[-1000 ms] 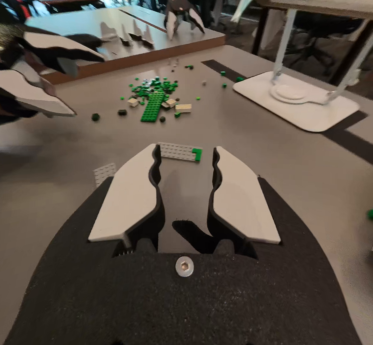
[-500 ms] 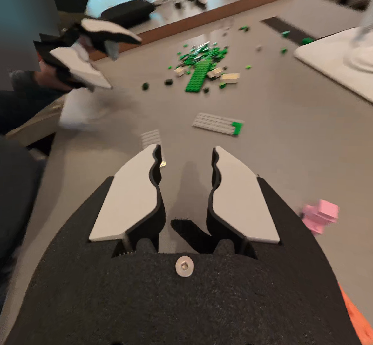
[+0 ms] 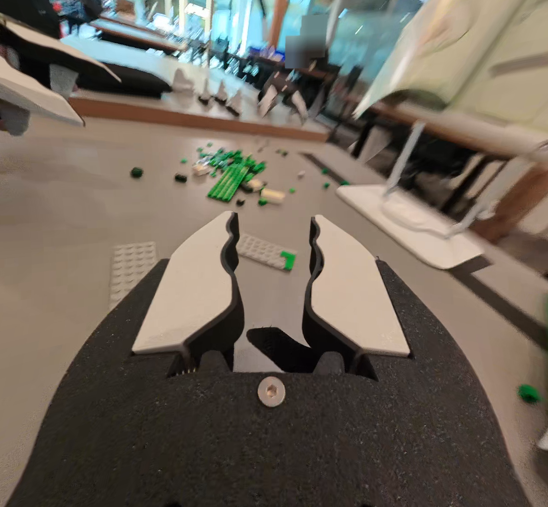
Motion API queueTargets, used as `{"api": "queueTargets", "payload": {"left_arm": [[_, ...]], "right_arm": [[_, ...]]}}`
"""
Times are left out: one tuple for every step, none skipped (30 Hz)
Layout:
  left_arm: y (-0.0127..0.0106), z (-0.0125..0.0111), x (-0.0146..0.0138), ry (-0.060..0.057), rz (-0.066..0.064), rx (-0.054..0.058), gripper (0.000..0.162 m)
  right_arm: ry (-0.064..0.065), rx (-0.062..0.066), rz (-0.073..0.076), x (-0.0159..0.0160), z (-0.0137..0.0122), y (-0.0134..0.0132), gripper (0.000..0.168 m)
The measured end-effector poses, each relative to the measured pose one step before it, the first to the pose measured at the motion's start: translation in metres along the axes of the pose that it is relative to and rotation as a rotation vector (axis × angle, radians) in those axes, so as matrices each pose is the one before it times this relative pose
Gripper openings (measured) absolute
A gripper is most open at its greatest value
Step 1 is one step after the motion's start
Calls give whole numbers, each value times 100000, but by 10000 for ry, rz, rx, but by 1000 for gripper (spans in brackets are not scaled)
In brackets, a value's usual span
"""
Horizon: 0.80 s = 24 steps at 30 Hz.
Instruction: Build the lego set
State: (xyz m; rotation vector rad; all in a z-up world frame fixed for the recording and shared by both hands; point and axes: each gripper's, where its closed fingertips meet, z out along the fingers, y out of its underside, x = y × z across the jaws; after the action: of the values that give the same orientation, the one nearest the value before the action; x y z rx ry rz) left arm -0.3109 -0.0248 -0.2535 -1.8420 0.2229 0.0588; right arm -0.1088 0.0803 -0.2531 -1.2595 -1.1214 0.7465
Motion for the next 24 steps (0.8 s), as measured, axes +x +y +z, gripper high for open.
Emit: {"api": "queueTargets", "payload": {"left_arm": [[-779,798,-1093,-592,716,59,113],[-936,858,-1501,-650,698,206,108],[-680,991,-1617,-614,463,189,102],[-259,1164,-1083,-227,121,-3,100],[-7,1205,-408,149,-273,-138,101],[9,1098,266,447,-529,-164,105],[-146,944,771,563,-593,-11,108],[-207,852,1142,577,-516,130,111],[3,883,1181,427,-319,82,114],[178,915,1145,303,-123,-4,116],[203,935,1199,277,-17,-9,117],[179,945,1216,272,7,-18,117],[212,969,1343,360,6,-102,116],[229,993,1409,458,44,-213,116],[343,981,1467,559,127,-388,117],[476,981,1529,687,250,-574,123],[769,953,1591,815,373,-833,125],[921,921,1336,723,342,-961,124],[578,842,794,415,270,-730,123],[80,599,509,261,330,-362,115],[-112,411,306,169,282,-223,103],[-83,297,129,102,128,-243,93],[-44,245,145,152,41,-243,84],[84,227,319,293,-21,-301,75]], "right_arm": [[514,421,-332,466,-425,-826,43],[427,305,-206,482,-457,-711,41],[401,266,-69,524,-433,-490,40],[348,218,52,494,-403,-195,38],[226,98,102,374,-317,109,36],[174,-85,65,386,-204,268,35],[209,-145,37,484,-127,231,35],[153,-11,48,422,-129,60,35],[104,100,88,331,-117,-53,34],[63,92,109,276,-78,-49,33],[35,18,100,228,-9,45,32],[33,-50,87,201,16,163,32],[39,-64,96,196,52,184,31],[17,-27,128,151,35,129,31],[-13,4,154,123,27,66,30],[-33,15,149,77,6,29,30],[-7,1,111,113,-21,38,29],[26,-18,70,130,-24,55,29],[10,-28,52,89,-18,74,28],[-14,-3,53,21,-11,14,28],[-50,33,39,-49,-20,-53,27],[-50,34,1,-78,-7,-60,27],[-18,11,-38,-57,-8,-24,27],[10,-4,-59,-25,-7,-7,27]]}}
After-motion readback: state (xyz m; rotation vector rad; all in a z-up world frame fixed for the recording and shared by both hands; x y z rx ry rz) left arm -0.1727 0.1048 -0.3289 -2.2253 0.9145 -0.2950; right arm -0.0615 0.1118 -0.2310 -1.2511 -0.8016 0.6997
